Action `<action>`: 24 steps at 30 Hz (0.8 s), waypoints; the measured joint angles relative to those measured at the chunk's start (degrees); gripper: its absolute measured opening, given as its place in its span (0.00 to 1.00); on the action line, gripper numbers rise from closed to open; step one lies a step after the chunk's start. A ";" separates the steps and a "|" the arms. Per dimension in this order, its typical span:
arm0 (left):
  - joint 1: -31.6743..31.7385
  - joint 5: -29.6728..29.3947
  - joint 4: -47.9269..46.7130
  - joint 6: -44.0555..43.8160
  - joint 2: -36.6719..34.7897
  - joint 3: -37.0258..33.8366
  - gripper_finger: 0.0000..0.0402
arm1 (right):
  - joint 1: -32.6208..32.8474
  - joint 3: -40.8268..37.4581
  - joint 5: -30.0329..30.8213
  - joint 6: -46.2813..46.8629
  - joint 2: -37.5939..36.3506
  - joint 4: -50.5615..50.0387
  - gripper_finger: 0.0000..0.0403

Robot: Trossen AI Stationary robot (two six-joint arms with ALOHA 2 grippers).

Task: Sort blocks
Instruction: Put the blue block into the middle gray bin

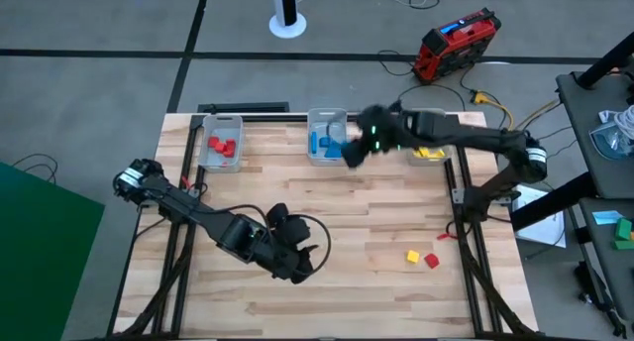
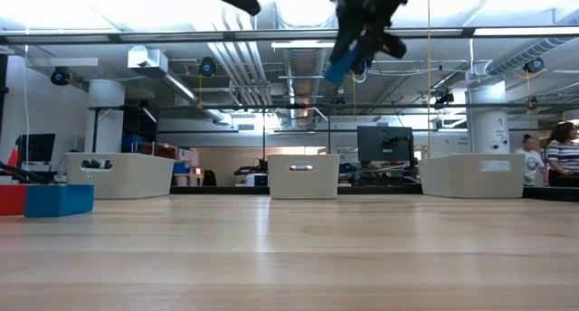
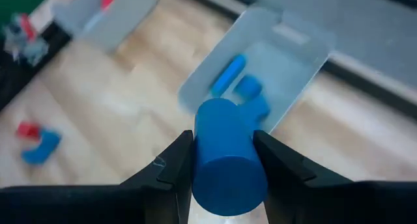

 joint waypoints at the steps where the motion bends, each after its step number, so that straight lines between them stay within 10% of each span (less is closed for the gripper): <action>1: -0.04 0.56 -0.49 -1.61 -0.08 0.00 0.51 | -2.11 0.00 -0.09 -1.04 0.02 0.78 0.31; 24: -0.07 -8.90 -5.72 -7.91 -9.99 0.04 0.44 | -15.07 18.48 -4.66 -19.00 26.92 -3.73 0.31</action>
